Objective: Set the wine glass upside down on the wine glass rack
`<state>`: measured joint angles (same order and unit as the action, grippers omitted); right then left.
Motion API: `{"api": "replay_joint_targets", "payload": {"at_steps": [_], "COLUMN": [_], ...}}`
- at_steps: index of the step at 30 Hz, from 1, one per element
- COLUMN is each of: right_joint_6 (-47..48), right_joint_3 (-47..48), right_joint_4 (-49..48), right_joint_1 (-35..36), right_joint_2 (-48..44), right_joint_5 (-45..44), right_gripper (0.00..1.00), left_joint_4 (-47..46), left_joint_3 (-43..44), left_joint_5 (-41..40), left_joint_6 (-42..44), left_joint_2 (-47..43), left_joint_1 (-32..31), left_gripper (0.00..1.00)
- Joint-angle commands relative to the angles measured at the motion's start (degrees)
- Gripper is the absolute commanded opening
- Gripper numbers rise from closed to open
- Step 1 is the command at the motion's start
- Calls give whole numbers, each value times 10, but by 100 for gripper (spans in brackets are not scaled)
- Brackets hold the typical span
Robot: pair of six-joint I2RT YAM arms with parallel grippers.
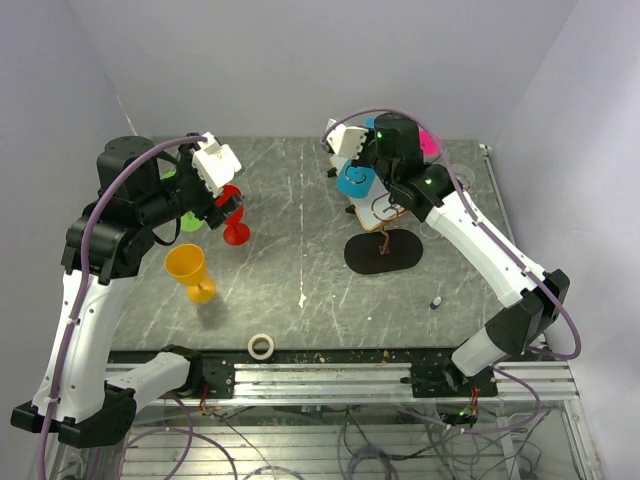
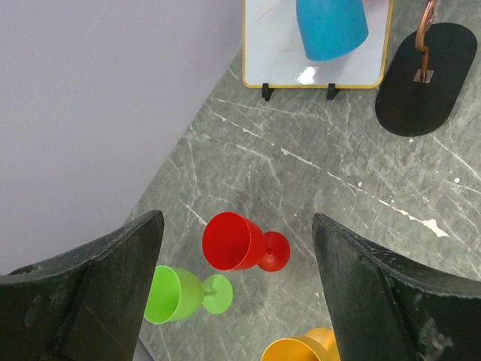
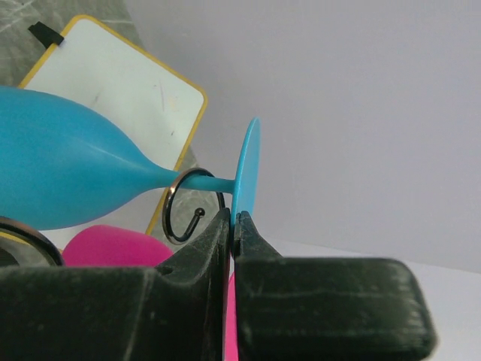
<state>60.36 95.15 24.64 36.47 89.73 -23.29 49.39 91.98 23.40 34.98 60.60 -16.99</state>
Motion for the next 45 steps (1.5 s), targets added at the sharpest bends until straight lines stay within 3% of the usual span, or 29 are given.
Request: {"api": "replay_joint_targets", "payload": {"at_steps": [1, 13, 45], "right_joint_6": [-8, -7, -5], "right_joint_3": [19, 3, -2], "right_joint_4": [21, 47, 106], "right_joint_1": [4, 4, 3], "right_joint_2": [-10, -20, -46], "right_joint_5": [33, 43, 80], "right_gripper": [0, 7, 11], "left_joint_4": [0, -3, -7], "left_joint_3": [14, 8, 1], "left_joint_5": [14, 12, 6], "left_joint_6": [4, 1, 0], "left_joint_2": [-5, -7, -4], "left_joint_1": [5, 5, 5], "left_gripper": [91, 90, 91]}}
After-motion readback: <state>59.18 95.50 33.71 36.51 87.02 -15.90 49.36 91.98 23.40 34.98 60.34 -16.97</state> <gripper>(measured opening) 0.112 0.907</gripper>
